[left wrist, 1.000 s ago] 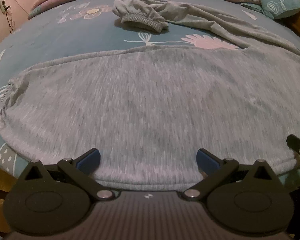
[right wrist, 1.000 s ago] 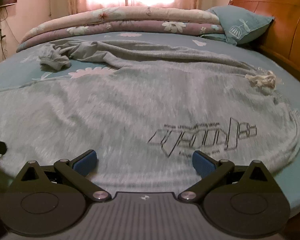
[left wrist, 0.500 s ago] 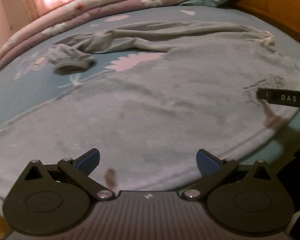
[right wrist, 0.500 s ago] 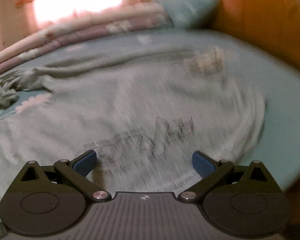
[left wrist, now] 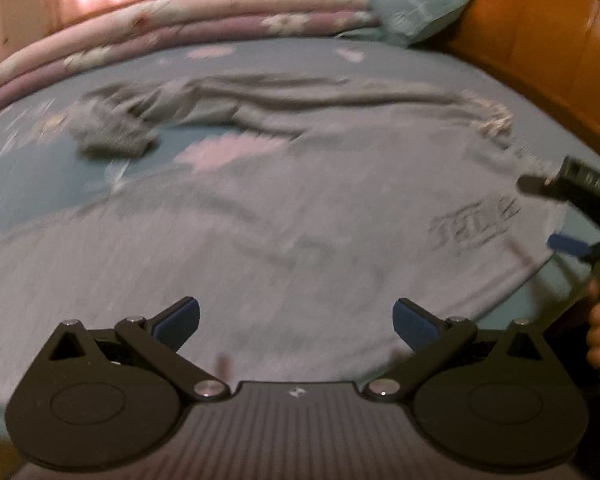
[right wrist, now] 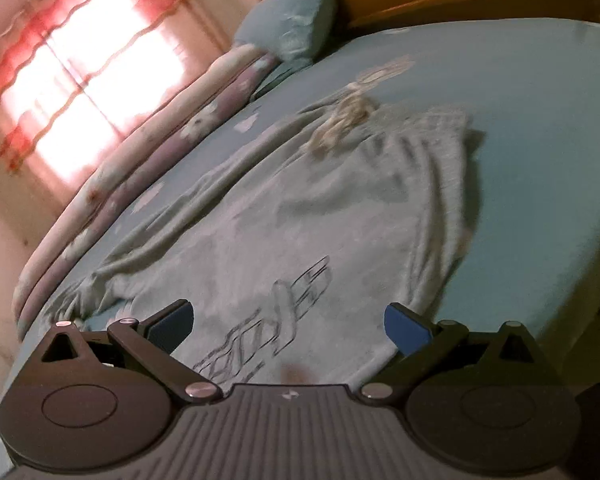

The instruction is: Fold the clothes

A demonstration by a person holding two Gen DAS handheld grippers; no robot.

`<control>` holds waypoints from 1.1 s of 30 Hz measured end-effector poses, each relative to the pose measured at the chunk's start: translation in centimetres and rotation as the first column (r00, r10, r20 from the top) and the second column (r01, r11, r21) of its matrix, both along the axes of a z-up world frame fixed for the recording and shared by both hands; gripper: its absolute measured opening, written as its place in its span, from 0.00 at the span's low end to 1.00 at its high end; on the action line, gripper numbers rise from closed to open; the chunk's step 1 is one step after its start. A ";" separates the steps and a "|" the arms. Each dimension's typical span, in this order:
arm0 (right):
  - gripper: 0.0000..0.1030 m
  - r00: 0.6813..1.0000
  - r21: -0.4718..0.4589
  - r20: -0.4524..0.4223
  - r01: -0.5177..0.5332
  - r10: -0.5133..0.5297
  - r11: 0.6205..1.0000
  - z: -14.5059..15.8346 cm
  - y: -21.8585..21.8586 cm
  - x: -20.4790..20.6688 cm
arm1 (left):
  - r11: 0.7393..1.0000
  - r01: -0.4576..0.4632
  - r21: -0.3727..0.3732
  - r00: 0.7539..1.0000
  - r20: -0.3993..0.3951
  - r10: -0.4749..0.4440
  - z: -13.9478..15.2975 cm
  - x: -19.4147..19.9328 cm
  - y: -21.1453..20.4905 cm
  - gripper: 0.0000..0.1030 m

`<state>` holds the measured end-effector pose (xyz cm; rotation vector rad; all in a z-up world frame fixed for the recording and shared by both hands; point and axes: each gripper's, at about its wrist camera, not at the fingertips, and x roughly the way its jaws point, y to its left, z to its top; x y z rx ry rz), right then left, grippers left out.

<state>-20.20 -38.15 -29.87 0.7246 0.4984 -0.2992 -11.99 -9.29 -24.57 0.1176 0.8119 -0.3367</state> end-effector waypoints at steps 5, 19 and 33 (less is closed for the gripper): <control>1.00 0.999 -0.028 0.035 -0.005 0.006 1.000 0.6 -0.4 -0.1 | 0.995 0.086 -0.042 0.996 -0.027 -0.087 -1.2 1.9 -3.9 0.99; 0.89 0.951 -0.289 0.076 -0.266 0.299 0.920 2.4 1.4 0.7 | 0.985 0.149 0.082 0.971 0.178 -0.161 -0.7 -0.7 -3.3 0.99; 0.30 0.411 -0.648 -0.554 -0.758 0.724 -0.065 4.7 9.3 3.1 | 0.984 0.157 -0.084 0.959 0.250 -0.132 -1.1 -0.7 1.1 0.99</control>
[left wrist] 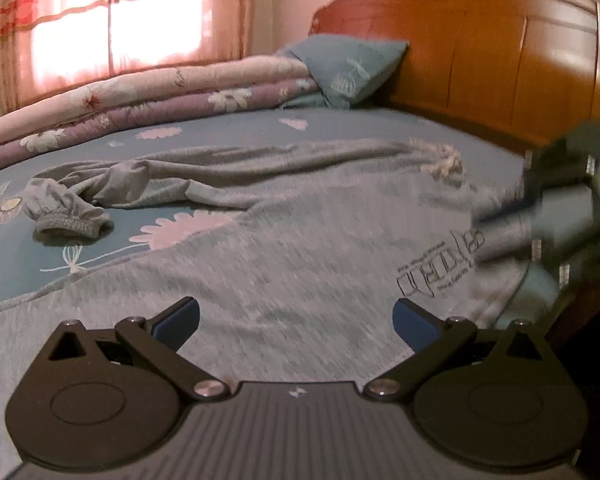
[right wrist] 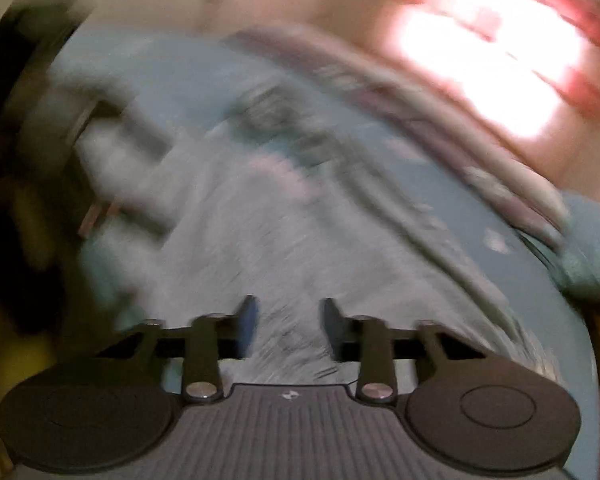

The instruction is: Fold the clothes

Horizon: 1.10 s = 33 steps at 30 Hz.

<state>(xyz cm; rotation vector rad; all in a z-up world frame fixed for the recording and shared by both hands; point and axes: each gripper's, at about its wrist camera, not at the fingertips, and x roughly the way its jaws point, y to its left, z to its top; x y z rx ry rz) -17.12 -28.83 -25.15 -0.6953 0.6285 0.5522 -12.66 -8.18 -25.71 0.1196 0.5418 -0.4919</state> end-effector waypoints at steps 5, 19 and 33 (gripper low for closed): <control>0.23 0.987 -0.120 -0.114 -0.126 0.113 0.985 -2.4 1.5 0.7 | 0.998 -0.036 -0.042 0.999 0.001 0.036 0.2 0.6 1.6 0.99; 0.24 0.954 -0.023 -0.229 -0.203 0.192 0.979 -2.9 1.5 1.6 | 0.995 -0.068 -0.075 0.998 -0.010 0.068 -0.2 1.5 3.0 0.99; 0.01 0.889 0.103 -0.422 -0.145 0.175 0.984 -1.8 0.5 2.9 | 0.997 -0.046 -0.057 0.999 0.000 0.046 -0.2 1.3 2.9 0.99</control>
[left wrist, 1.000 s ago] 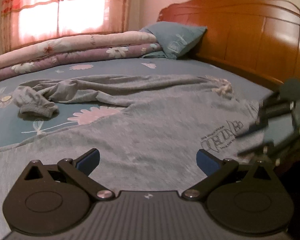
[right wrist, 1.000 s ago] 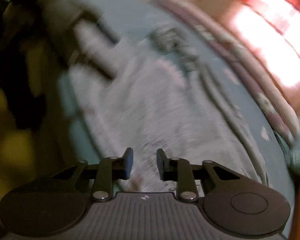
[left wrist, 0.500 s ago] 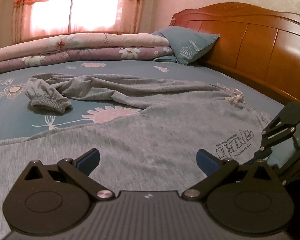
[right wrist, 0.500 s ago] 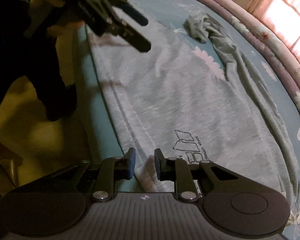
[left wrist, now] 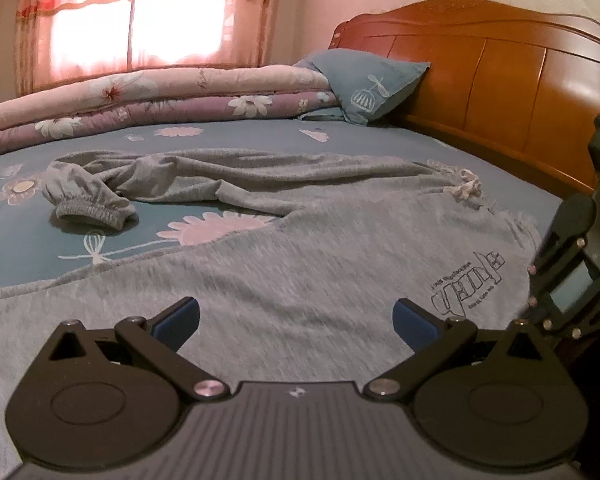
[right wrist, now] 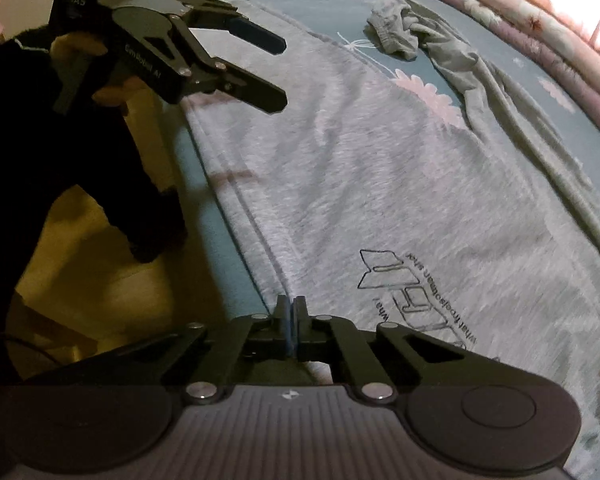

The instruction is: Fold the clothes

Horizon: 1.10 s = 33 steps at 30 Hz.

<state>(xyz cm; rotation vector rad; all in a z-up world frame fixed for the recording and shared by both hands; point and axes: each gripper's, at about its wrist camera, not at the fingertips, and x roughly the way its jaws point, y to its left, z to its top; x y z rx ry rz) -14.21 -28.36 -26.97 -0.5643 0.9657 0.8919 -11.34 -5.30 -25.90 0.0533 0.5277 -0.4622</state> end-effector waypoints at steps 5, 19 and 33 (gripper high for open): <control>0.05 0.998 0.044 0.064 0.024 -0.027 0.999 1.0 0.6 -1.0 | 0.999 -0.043 -0.014 0.999 0.016 0.043 0.5 0.3 1.2 0.99; 0.07 1.000 0.118 0.012 -0.019 0.018 0.993 -0.6 5.5 0.8 | 0.966 -0.230 -0.118 0.973 -0.041 0.226 0.3 1.7 7.9 0.99; 0.36 0.994 0.190 0.035 0.091 -0.099 0.978 -0.6 10.1 2.3 | 0.946 -0.280 -0.164 0.959 -0.078 0.271 -0.4 1.4 10.5 0.99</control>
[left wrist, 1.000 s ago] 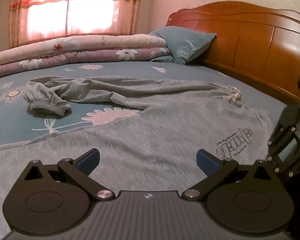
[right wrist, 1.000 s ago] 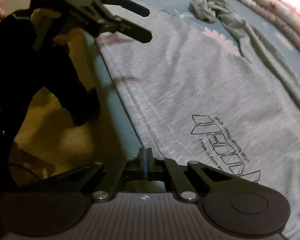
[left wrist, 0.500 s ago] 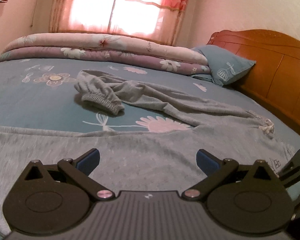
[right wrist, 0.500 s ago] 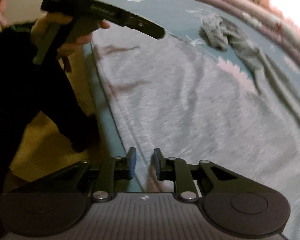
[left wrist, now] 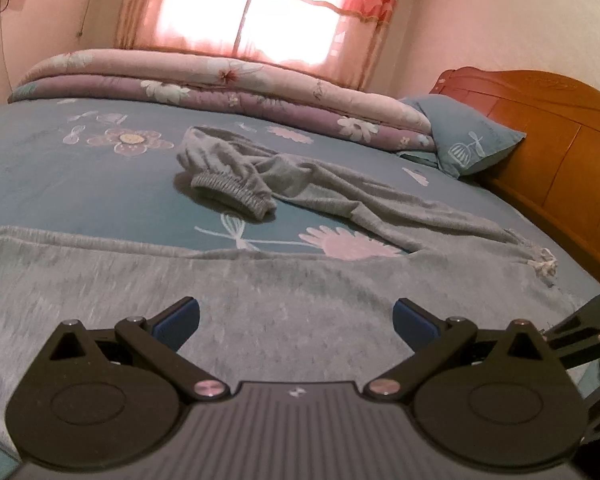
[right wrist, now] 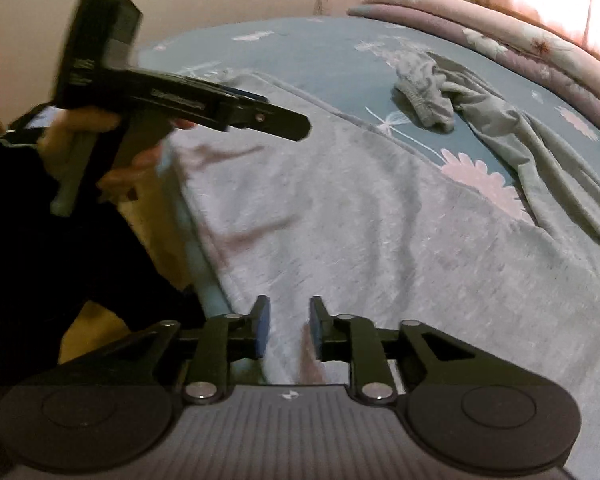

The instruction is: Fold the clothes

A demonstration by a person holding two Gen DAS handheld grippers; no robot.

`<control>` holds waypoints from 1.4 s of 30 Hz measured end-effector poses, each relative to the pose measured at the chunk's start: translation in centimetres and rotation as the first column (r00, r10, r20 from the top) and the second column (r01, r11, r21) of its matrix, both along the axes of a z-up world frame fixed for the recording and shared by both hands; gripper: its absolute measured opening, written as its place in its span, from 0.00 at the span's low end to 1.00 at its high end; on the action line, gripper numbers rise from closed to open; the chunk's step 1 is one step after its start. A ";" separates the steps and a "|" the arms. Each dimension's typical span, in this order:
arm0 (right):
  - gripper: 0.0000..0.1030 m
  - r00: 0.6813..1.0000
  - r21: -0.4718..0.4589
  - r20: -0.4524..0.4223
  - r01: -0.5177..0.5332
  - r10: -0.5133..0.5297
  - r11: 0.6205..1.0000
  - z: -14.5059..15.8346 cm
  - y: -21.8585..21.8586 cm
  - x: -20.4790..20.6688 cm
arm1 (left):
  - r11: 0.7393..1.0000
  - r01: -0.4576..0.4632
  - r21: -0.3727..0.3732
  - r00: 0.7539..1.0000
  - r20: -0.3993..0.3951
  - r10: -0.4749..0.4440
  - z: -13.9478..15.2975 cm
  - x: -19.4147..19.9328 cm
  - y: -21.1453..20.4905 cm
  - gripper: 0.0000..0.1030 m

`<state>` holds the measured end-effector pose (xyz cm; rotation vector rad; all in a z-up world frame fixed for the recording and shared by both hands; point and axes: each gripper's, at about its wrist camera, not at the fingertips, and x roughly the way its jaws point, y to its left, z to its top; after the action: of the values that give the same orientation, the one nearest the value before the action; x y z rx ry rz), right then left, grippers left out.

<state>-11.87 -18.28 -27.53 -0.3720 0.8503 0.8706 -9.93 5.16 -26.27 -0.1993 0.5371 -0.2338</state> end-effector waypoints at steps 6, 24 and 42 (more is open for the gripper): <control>0.53 0.999 -0.006 -0.040 -0.011 0.011 1.000 0.0 0.9 -2.6 | 1.000 -0.004 0.003 0.997 -0.078 0.005 -1.1 0.4 0.8 0.99; 0.82 0.848 0.329 0.018 0.495 -0.530 0.804 -0.9 -3.5 0.8 | 0.944 -0.102 0.314 0.955 -0.233 0.181 -2.5 -3.1 1.5 1.00; 1.00 0.653 0.632 -0.139 0.637 -0.744 0.441 3.6 -15.3 -0.2 | 0.923 -0.167 0.346 0.939 -0.230 0.256 -2.2 5.7 -4.8 1.00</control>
<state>-12.08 -33.60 -23.97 0.5160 0.4208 0.2739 -4.25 0.32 -28.49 0.0315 0.8121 0.0992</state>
